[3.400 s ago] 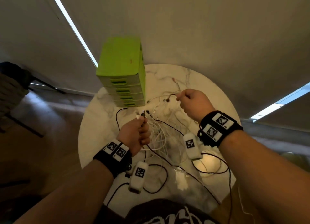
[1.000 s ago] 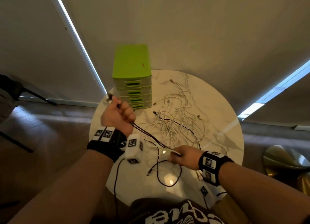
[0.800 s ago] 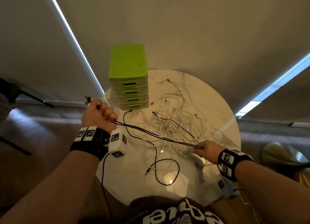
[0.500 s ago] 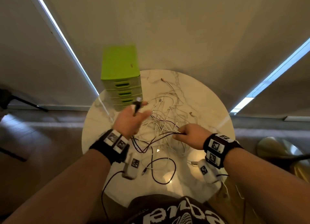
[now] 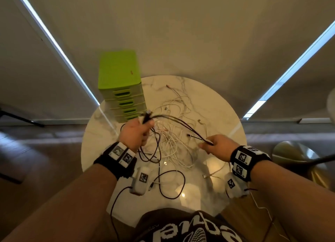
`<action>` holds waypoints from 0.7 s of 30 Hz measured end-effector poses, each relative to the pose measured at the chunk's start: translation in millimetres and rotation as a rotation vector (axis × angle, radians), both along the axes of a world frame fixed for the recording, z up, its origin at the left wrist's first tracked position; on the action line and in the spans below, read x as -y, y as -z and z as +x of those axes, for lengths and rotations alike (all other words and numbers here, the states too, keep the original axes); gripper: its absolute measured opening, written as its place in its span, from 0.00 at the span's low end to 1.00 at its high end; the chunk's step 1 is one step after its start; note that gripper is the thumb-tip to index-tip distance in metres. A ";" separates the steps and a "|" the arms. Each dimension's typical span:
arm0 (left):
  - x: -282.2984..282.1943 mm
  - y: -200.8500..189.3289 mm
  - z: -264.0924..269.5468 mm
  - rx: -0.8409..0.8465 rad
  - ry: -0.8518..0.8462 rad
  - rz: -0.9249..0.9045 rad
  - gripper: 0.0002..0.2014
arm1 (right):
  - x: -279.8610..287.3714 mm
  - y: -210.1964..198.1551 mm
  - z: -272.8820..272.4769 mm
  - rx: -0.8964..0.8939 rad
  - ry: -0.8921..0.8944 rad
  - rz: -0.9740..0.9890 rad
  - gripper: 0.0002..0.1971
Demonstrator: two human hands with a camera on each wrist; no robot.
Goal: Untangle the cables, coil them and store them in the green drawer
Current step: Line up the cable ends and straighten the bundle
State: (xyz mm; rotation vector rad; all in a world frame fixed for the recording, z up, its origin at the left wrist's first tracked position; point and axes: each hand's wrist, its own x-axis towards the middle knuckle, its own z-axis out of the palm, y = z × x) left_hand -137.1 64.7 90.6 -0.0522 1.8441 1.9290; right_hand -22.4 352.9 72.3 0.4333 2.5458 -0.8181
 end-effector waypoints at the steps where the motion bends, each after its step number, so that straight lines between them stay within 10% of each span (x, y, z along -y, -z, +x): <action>1: 3.0 -3.3 -7.4 0.054 -0.079 0.134 0.11 | -6.9 4.0 3.9 -0.008 0.033 0.046 0.20; 12: -14.1 -20.0 -18.6 0.078 -0.163 0.404 0.15 | -15.8 -28.1 -14.1 -0.399 0.352 -0.045 0.28; 21: -48.9 -5.7 2.0 0.028 0.045 0.109 0.14 | -90.9 37.3 44.4 0.150 0.294 0.368 0.32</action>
